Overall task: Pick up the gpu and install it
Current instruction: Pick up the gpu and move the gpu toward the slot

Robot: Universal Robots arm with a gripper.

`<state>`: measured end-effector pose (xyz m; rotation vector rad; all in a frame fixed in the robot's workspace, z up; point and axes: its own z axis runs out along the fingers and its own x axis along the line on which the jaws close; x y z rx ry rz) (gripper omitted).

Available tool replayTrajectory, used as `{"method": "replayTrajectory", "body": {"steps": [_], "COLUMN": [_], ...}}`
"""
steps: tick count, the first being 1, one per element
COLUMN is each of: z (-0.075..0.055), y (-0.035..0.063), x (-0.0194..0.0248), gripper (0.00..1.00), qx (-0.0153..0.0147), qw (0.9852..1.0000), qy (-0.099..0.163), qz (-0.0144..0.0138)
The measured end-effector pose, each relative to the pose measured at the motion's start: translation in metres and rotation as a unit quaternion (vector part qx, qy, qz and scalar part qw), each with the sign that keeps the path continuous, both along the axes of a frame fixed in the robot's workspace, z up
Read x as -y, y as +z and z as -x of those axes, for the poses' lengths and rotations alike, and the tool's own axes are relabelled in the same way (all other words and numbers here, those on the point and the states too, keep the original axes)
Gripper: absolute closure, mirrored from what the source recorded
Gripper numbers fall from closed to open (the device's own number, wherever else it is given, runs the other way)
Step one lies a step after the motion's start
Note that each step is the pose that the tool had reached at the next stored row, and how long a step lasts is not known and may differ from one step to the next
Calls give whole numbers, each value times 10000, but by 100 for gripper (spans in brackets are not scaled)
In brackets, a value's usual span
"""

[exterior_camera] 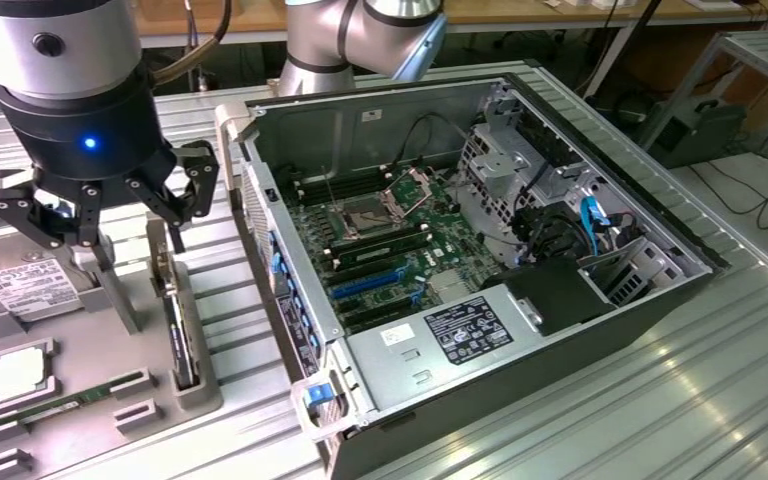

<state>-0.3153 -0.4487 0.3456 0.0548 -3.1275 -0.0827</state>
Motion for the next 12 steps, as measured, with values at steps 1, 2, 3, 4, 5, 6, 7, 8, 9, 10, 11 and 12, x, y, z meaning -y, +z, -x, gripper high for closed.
{"method": "replayTrajectory", "body": {"steps": [1,2,3,4,5,6,7,8,9,10,11,12], "z": [0,-1,-3,-4,-4,-5,-5,-5,-5,-5,-4,-4], "y": [-9,-20,-32,-40,-48,-54,-64,-73,-86,-96,-107,-112], "x": [0,0,0,0,1,1,1,1,1,1,4,9], "gripper": [40,40,40,40,40,40,40,40,40,40,40,40], "qx": [0,0,0,1,11,23,34,42,48,50,50,49], "qw": [10000,10000,10000,10000,10000,10000,10000,10000,10000,10000,10000,10000], "qy": [0,-1,-1,-1,-1,0,0,0,0,0,0,1], "qz": [0,-1,0,1,1,1,1,1,1,1,1,2]}}
